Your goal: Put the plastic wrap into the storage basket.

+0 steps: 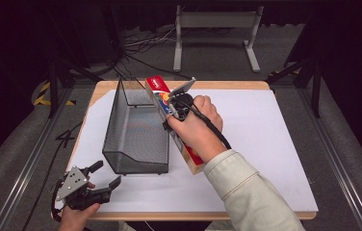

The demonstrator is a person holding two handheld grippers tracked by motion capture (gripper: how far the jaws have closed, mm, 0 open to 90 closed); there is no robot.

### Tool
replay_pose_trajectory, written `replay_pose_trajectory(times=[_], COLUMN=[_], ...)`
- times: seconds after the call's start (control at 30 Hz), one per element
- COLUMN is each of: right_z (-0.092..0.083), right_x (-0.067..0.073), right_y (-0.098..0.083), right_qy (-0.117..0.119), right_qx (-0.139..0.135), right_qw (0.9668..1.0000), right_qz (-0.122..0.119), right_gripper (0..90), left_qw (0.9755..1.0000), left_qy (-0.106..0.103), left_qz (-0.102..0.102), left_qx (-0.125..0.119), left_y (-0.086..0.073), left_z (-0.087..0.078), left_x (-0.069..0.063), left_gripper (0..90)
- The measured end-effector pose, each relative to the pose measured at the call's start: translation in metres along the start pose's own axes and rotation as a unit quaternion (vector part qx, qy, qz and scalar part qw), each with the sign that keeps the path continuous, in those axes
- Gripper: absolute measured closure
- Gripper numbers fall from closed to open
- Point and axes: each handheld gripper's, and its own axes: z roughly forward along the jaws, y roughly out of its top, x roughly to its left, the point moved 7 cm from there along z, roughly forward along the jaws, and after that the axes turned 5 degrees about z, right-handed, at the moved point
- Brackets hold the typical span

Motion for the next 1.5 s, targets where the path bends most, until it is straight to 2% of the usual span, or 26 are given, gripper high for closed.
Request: replay_pose_trajectory(times=[0.13,0.27,0.4,0.7,1.03,1.4,1.5], right_z=[0.002,0.007,0.013,0.029,0.044,0.059,0.063], right_x=[0.006,0.011,0.017,0.029,0.029,0.041,0.041], right_y=[0.002,0.003,0.005,0.003,0.002,0.000,0.001], right_qy=[0.005,0.014,0.009,0.014,0.001,0.018,0.013], right_qx=[-0.003,0.005,0.001,0.018,0.026,0.049,0.047], right_qw=[0.9999,0.9996,0.9997,0.9994,0.9990,0.9975,0.9976], right_qz=[0.010,0.024,0.023,0.027,0.037,0.047,0.050], right_gripper=[40.6,40.6,40.6,40.6,40.5,40.4,40.4], left_qw=[1.0000,1.0000,1.0000,1.0000,1.0000,1.0000,1.0000], left_qy=[-0.001,-0.004,-0.005,-0.004,-0.003,-0.003,-0.004], left_qz=[0.000,-0.002,0.002,0.001,0.002,0.000,0.003], left_qx=[0.000,0.000,0.001,0.001,0.002,-0.001,-0.001], left_y=[0.000,0.000,0.000,0.000,0.000,0.001,0.001], left_z=[0.001,0.002,0.002,0.002,0.002,0.000,0.000], left_x=[0.000,-0.002,-0.001,0.000,-0.001,0.000,-0.001], left_gripper=[17.9,17.9,17.9,17.9,17.9,18.0,18.0])
